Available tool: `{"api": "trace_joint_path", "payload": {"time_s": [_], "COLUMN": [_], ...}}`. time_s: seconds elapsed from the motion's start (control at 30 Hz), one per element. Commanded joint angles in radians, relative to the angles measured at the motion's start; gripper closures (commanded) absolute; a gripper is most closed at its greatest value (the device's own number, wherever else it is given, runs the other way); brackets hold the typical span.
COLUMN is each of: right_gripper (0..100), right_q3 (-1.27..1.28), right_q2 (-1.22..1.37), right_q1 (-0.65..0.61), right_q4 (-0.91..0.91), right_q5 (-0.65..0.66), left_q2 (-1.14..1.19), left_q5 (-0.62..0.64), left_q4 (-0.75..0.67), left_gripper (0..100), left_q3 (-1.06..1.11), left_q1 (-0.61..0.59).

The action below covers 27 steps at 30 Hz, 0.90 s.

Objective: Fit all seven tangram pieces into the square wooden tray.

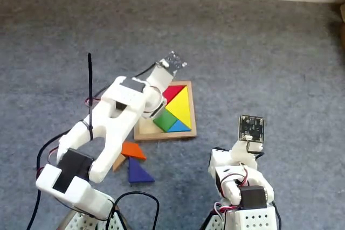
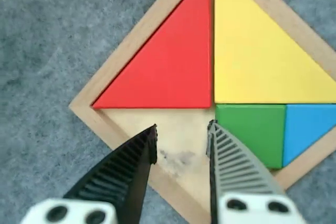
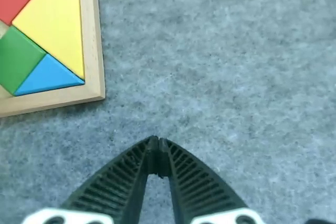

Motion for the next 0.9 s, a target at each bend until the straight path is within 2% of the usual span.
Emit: {"api": "trace_joint_path", "payload": {"time_s": [0.0, 0.13, 0.27, 0.43, 0.63, 0.87], "right_gripper": [99.0, 99.0, 99.0, 99.0, 99.0, 99.0], "right_q3": [0.099, 0.099, 0.099, 0.099, 0.099, 0.099], "right_q2": [0.001, 0.001, 0.001, 0.001, 0.001, 0.001], "right_q1": [0.015, 0.015, 0.015, 0.015, 0.015, 0.015], "right_q4": [-0.013, -0.013, -0.013, -0.013, -0.013, -0.013], "right_q5": [0.008, 0.008, 0.008, 0.008, 0.008, 0.008], "left_q2": [-0.008, -0.008, -0.008, -0.010, -0.097, -0.478], "left_q5": [0.014, 0.074, 0.081, 0.083, 0.140, 0.184], "left_q4": [0.172, 0.404, 0.635, 0.799, 0.815, 0.683], "left_gripper": [83, 83, 83, 83, 86, 83], "left_q3": [-0.165, -0.317, -0.435, -0.464, -0.271, 0.124], "left_q1": [0.002, -0.033, -0.074, -0.133, -0.209, -0.217]}}
